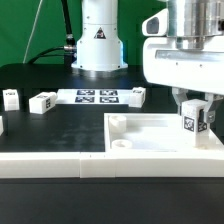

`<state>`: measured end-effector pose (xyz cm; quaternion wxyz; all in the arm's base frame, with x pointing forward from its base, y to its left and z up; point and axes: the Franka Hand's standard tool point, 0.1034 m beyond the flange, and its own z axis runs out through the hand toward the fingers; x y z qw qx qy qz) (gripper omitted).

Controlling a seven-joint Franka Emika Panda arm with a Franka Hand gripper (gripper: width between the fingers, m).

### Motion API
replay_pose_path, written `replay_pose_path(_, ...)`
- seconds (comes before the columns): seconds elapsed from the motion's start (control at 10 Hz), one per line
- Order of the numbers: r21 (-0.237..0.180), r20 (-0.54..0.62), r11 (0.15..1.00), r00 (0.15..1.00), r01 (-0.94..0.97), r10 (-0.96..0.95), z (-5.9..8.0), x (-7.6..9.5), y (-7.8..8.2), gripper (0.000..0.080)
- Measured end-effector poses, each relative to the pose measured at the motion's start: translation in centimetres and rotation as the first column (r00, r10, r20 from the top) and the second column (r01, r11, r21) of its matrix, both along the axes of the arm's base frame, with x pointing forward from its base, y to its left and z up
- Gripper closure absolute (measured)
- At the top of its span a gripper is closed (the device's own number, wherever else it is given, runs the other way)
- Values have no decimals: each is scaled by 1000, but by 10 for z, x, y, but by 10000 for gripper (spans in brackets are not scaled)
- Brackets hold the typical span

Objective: Assemble one leg

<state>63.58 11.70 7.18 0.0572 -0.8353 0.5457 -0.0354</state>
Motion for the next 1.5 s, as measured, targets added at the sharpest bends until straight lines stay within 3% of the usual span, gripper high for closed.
replay_pose_path(0.6, 80, -54, 920, 924, 383, -380, -1, -1, 1, 509)
replay_pose_path(0.7, 80, -53, 922, 925, 378, -375, -1, -1, 1, 454)
replay_pose_path(0.8, 79, -52, 927, 930, 367, -364, -1, -2, 1, 317)
replay_pose_path(0.9, 76, -46, 941, 944, 328, -326, -1, -2, 1, 317)
replay_pose_path(1.0, 67, -41, 965, 967, 252, -250, 0, -2, 2, 188)
replay_pose_path(1.1, 48, -55, 994, 994, 101, -98, 0, -4, 5, 161)
replay_pose_path(1.3, 25, -33, 984, 983, -179, 179, 1, -2, 7, 152)
replay_pose_path(1.5, 0, -21, 905, 905, -426, 426, -2, -2, 4, 151)
